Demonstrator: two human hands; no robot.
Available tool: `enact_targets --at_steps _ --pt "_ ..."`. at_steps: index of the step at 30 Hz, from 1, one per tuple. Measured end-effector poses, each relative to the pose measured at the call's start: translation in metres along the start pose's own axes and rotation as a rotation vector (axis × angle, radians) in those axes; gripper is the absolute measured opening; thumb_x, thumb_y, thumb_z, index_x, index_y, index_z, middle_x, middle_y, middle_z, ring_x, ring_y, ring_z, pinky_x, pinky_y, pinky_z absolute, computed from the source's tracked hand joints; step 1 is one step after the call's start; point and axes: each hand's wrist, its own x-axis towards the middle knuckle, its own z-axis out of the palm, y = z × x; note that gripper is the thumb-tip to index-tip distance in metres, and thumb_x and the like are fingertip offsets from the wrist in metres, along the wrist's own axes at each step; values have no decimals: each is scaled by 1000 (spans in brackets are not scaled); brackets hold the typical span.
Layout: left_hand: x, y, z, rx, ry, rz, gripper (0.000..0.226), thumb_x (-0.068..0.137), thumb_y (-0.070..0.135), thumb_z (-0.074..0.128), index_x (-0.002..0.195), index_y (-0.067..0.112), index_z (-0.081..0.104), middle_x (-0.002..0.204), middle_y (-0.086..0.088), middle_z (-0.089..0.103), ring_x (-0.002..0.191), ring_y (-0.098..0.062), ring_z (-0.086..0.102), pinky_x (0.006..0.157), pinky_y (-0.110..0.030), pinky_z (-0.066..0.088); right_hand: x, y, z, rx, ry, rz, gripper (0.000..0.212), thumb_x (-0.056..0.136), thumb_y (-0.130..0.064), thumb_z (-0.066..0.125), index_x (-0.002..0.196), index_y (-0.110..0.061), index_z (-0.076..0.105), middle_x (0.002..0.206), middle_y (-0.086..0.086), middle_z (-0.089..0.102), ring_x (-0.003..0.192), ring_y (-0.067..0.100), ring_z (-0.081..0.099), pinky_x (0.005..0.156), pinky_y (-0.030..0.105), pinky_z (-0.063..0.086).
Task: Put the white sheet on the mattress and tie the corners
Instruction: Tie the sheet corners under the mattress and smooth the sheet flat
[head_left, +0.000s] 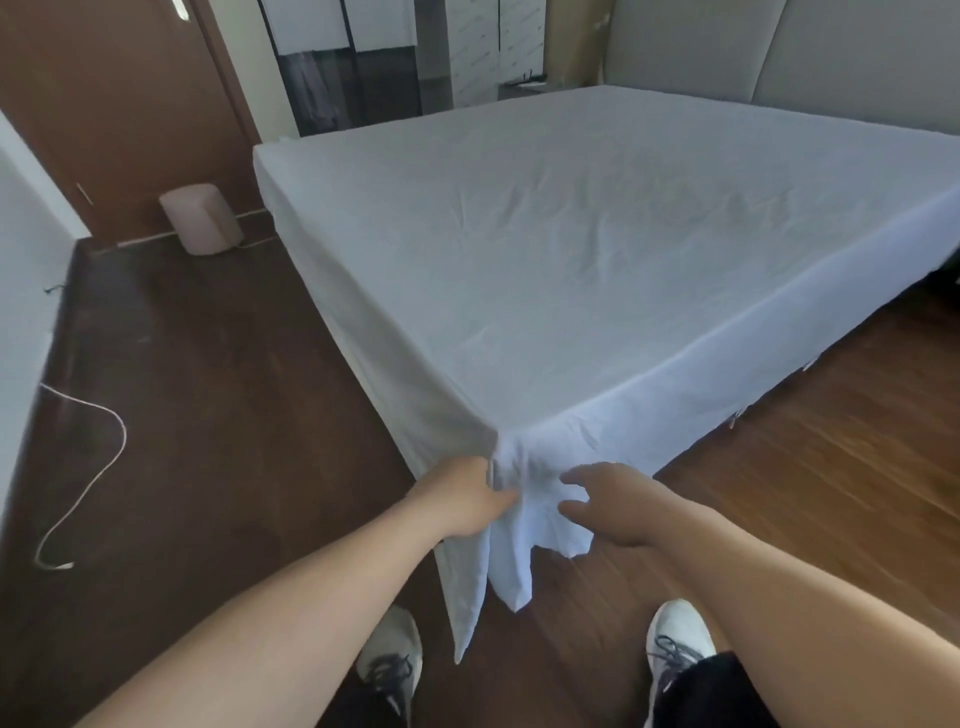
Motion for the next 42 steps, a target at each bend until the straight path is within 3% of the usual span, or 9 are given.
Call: enact_targets --at_steps 7,9,11,14,21,26,29,37,42 --pt "-10 -35 20 117 22 -85 44 93 43 55 59 20 38 54 3 38 52 -19 40 51 -31 29 -21 -33 5 175 69 17 39 99 -40 56 133 -23 64 128 -7 65 112 12 61 95 27 49" --pt "-4 -40 27 132 -3 -62 41 94 43 54 62 18 49 60 2 48 58 -20 49 54 -32 35 -20 -43 14 156 -44 -18 39 100 -37 55 135 -22 63 129 -7 66 115 12 61 95 25 46" --pt "3 -43 36 155 -59 -5 32 97 46 49 97 25 74 98 1 68 92 -21 65 75 -32 50 -15 -51 23 138 -111 -44 44 101 -37 54 143 -25 56 134 -6 63 120 12 58 95 22 41" --pt "15 -43 47 205 -97 51 46 100 45 45 143 35 56 135 -2 51 122 -26 57 94 -39 50 1 -52 35 134 -162 -51 52 101 -36 52 152 -31 44 138 -5 60 123 14 56 100 27 42" --pt "40 -30 37 218 -41 -55 24 100 29 52 117 14 59 120 -5 51 100 -28 58 77 -36 47 28 -43 40 72 -229 -4 73 101 -40 54 162 -30 17 155 2 45 136 23 50 108 35 42" --pt "50 -47 16 132 151 -39 38 96 29 59 60 18 53 73 -8 63 70 -29 61 52 -31 37 45 -52 41 166 -220 8 65 100 -31 53 159 -22 26 144 5 55 128 24 55 102 33 44" --pt "46 -60 17 101 207 -21 25 92 30 66 71 17 66 75 2 67 73 -23 64 59 -34 47 44 -59 49 147 -229 -3 60 100 -33 54 154 -19 32 136 7 59 117 25 60 96 37 49" --pt "51 -63 18 210 219 74 11 95 8 52 97 13 43 79 -2 50 69 -25 53 55 -37 32 41 -72 63 121 -197 26 57 99 -41 54 149 -17 37 130 4 63 112 22 61 92 35 50" --pt "53 -77 21 257 131 43 14 99 19 57 91 16 46 84 -3 55 71 -22 54 54 -35 36 52 -60 97 196 -235 81 67 98 -37 52 156 -21 23 86 -5 54 79 15 56 70 31 45"
